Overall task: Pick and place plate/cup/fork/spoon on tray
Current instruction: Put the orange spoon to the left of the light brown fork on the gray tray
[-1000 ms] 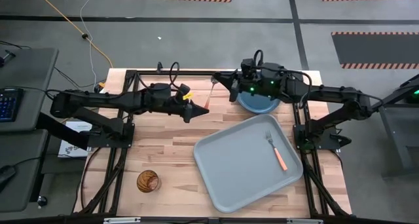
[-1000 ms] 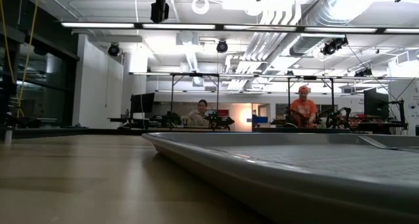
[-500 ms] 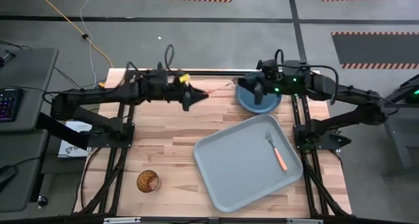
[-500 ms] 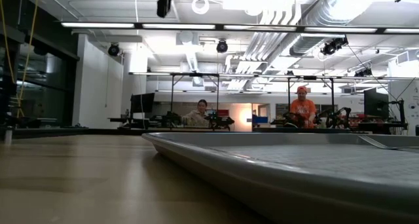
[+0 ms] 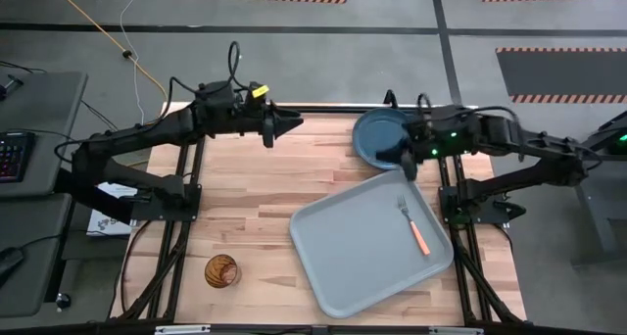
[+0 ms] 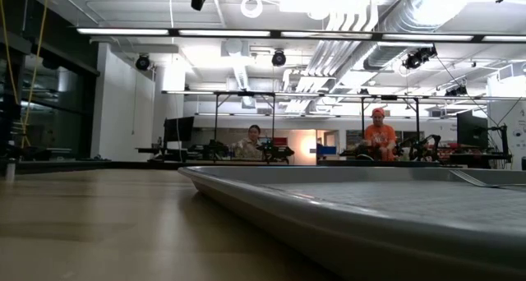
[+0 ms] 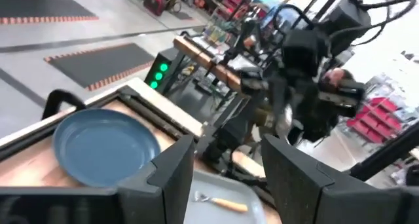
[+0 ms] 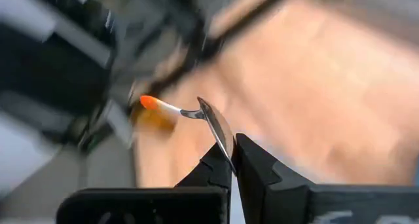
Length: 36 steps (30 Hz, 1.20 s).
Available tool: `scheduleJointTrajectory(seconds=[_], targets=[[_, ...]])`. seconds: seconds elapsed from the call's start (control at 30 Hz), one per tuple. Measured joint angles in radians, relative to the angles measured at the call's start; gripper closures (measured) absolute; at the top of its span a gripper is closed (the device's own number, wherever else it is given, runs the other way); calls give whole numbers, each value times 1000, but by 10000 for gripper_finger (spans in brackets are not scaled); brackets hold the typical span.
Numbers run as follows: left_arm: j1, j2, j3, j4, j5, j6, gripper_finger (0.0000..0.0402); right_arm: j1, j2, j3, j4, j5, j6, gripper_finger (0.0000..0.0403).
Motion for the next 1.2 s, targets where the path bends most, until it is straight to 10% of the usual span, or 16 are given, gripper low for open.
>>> scheduleJointTrajectory(seconds=[0.4,0.9,1.2], targets=[[14,-8,-1,-41,3,12,231,83,254,0,-647,-692,-21,402],[13,-8,-1,-47,5,-3,231,68,700,-17,-783,-428,-756,402],[13,-8,-1,-47,5,-7,231,-6,806,-28,-695,-351,-892,402]])
